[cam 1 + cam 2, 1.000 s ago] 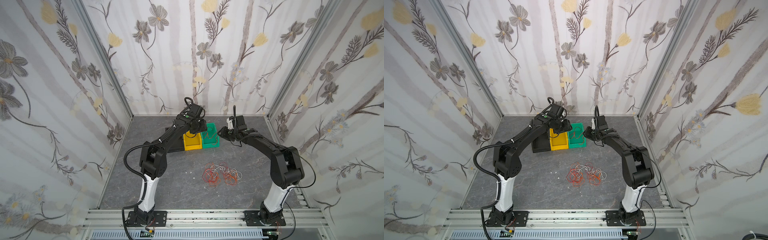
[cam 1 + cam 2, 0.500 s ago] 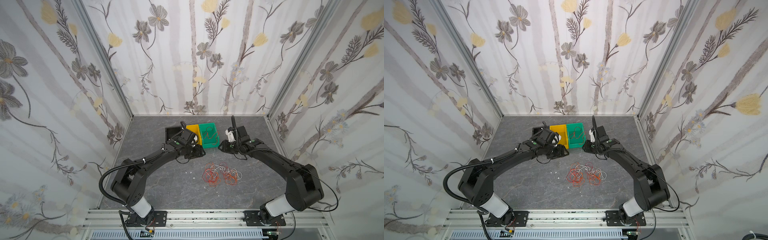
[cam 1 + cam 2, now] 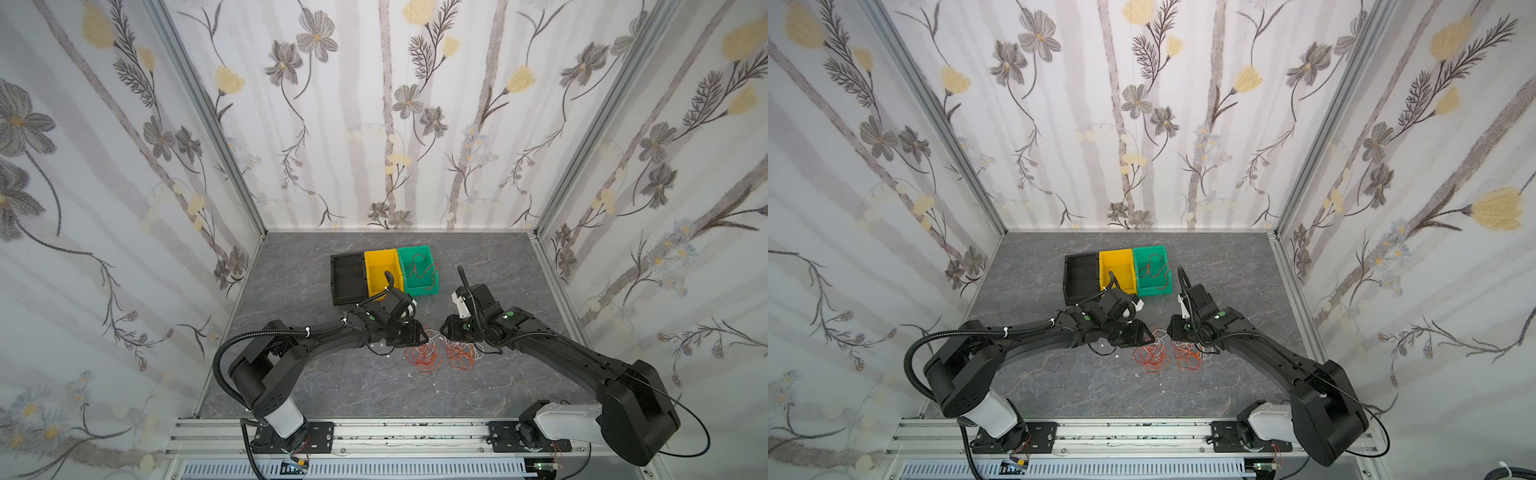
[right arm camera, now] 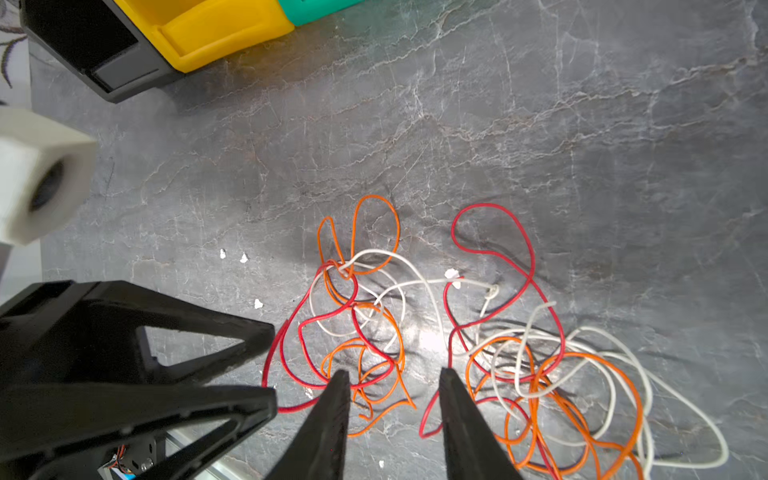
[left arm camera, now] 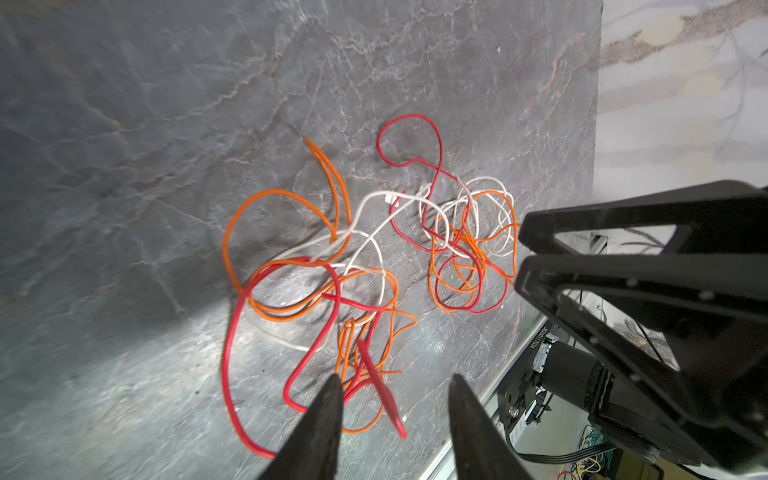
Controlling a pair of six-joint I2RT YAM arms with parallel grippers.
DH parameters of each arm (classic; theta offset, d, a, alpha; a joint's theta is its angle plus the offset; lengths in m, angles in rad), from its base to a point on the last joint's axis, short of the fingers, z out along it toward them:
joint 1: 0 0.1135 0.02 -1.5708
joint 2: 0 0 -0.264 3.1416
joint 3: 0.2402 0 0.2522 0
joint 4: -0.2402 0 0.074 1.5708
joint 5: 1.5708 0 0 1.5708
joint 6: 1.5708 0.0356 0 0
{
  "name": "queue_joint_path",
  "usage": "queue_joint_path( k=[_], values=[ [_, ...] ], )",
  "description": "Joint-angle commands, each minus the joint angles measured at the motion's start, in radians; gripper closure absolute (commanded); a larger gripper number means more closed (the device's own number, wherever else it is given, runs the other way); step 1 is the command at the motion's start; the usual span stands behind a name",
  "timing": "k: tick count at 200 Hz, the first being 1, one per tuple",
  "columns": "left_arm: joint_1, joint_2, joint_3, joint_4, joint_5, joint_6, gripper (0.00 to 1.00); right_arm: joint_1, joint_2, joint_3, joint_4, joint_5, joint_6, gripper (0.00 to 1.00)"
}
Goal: Untangle the cables
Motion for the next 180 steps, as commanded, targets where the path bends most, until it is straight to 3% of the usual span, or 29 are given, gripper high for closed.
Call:
queue_joint_path(
  k=[1, 58, 91, 128, 180],
  values=[
    [-0.006, 0.029, 0.012, 0.051, -0.013, -0.016, 0.74, 0.004, -0.021, -0.024, 0.003, 0.036, 0.024, 0.62],
    [-0.016, -0.01, 0.032, 0.024, -0.02, -0.016, 0.97, 0.028, -0.01, -0.047, 0.068, 0.007, 0.032, 0.61],
    [-0.017, -0.074, 0.048, -0.029, -0.035, -0.004, 0.98, 0.046, 0.059, -0.037, 0.147, -0.007, 0.04, 0.59],
    [-0.016, -0.15, 0.027, -0.047, -0.055, -0.007, 0.99, 0.054, 0.157, -0.034, 0.258, -0.042, 0.052, 0.48],
    [-0.004, -0.284, 0.002, -0.063, -0.087, -0.016, 1.0, 0.06, 0.261, -0.053, 0.278, -0.022, 0.069, 0.49]
  ],
)
